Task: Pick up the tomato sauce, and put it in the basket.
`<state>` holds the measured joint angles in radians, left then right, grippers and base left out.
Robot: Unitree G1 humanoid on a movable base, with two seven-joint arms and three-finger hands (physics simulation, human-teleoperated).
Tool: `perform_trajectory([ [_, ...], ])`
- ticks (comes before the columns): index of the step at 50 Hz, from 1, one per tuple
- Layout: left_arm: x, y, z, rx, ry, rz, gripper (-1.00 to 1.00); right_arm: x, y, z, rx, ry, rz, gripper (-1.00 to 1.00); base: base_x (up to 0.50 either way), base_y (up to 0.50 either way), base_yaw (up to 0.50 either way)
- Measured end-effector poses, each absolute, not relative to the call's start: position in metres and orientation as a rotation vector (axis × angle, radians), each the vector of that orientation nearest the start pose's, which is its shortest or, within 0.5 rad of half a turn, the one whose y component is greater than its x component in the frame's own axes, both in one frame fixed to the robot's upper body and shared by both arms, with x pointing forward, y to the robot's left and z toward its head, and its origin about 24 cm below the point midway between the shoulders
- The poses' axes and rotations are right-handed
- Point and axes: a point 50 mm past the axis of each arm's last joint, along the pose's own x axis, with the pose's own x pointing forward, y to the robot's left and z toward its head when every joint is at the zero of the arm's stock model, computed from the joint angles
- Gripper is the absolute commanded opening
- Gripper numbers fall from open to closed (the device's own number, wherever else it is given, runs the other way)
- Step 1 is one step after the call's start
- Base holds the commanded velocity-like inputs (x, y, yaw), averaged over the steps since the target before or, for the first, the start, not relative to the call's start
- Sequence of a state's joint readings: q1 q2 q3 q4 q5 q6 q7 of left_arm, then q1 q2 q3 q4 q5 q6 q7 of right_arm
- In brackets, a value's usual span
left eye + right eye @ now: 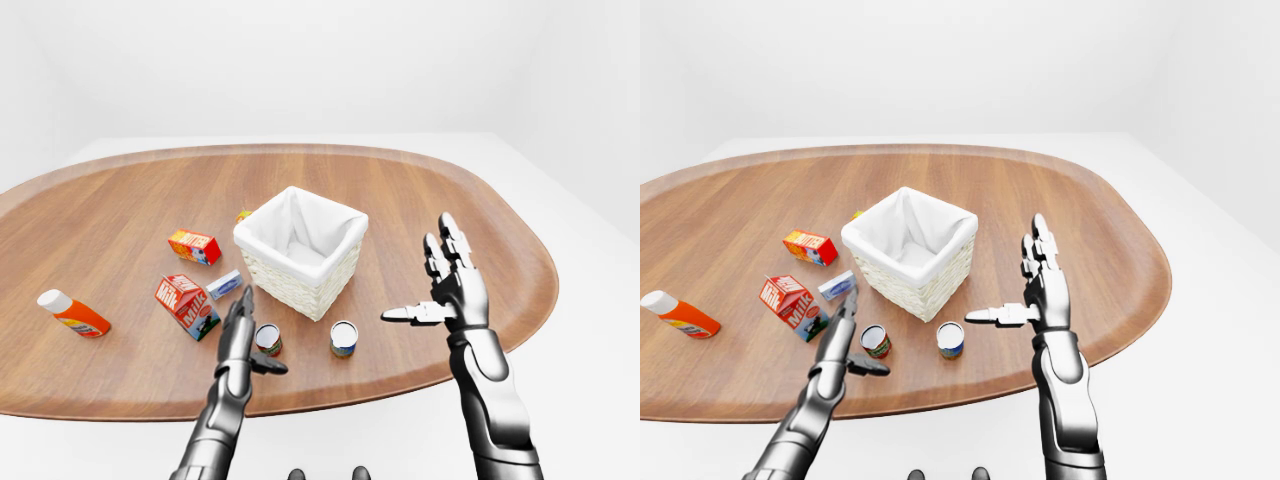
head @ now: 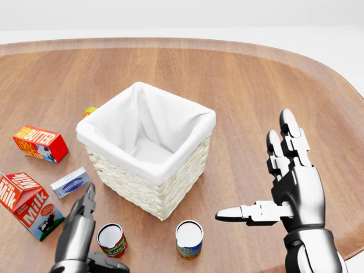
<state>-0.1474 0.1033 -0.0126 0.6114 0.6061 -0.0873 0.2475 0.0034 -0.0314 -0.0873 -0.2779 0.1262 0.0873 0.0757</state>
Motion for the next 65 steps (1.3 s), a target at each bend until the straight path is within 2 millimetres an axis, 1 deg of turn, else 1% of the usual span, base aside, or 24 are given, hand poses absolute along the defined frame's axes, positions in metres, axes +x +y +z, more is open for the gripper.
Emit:
perform_trajectory([
  [35,0.2644,0.1738,-0.0439,0.751,0.284,0.057,0.99,0.2474,-0.1692,0.0955,0.078,-0.185,0.015,1.00,0.00,0.00,0.00],
  [65,0.2656,0.1716,-0.0465,0.756,0.293,0.053,0.99,0.2482,-0.1694,0.0955,0.078,-0.185,0.015,1.00,0.00,0.00,0.00],
])
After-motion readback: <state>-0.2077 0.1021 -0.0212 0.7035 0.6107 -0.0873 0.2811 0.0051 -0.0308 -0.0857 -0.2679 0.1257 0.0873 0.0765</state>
